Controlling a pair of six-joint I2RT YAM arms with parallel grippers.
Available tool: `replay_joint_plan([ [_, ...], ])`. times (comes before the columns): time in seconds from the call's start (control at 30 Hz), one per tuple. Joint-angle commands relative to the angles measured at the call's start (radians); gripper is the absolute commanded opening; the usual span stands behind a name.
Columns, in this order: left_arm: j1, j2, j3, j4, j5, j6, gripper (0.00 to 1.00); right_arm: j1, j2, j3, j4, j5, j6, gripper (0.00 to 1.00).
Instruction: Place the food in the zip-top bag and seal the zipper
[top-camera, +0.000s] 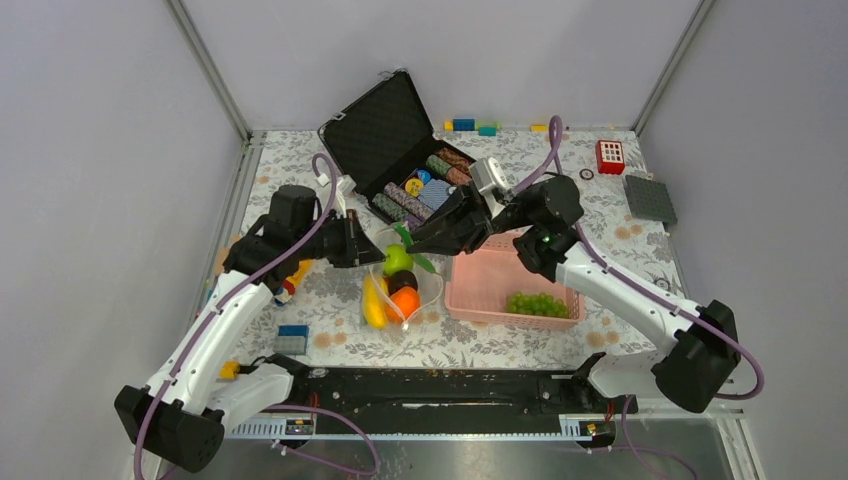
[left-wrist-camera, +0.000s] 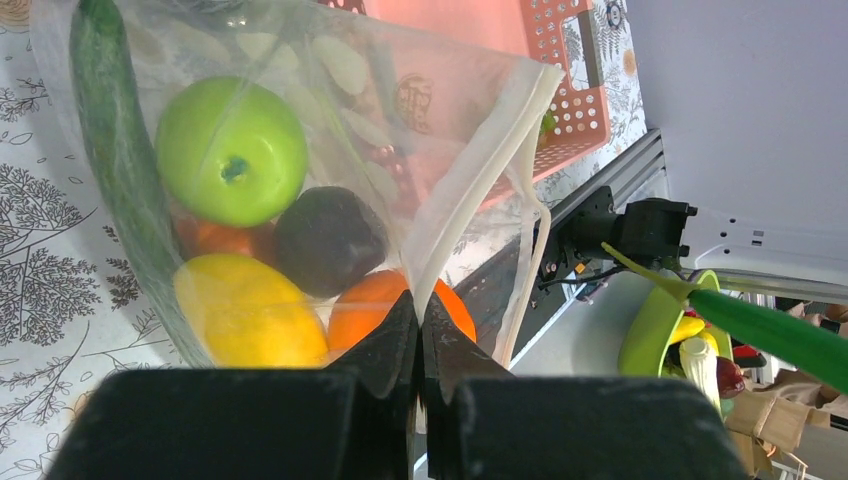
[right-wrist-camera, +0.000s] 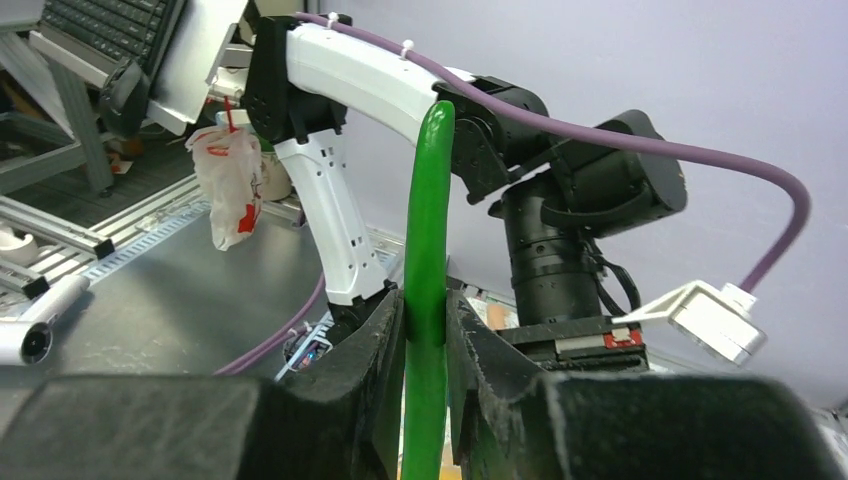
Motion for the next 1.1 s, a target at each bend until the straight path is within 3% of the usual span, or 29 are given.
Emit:
replay_joint_plan([
  [0.0,0.005,-0.028,0.047,0.020,0.033,-0.006,0.00,0.050,0.037,0.044,0.188,-0.023,0.048,0.06],
  [0.13,0.005,-0.019,0.054,0.019,0.069,-0.004,0.00,0.078,0.124,0.081,0.267,-0.023,0.082,0.06],
  [0.33,0.005,-0.010,0.056,0.019,0.108,0.009,0.00,0.089,0.296,0.154,0.556,-0.103,0.210,0.06],
  [0.63,0.005,-0.020,0.058,0.013,0.175,0.057,0.00,0.084,0.414,0.235,0.565,-0.342,0.105,0.05],
  [0.8,0.005,-0.047,0.066,-0.014,0.156,0.090,0.00,0.070,0.467,0.294,0.588,-0.484,0.181,0.04],
  [1.07,0.004,-0.076,0.066,-0.013,0.131,0.095,0.00,0.049,0.590,0.399,0.594,-0.491,0.334,0.06],
])
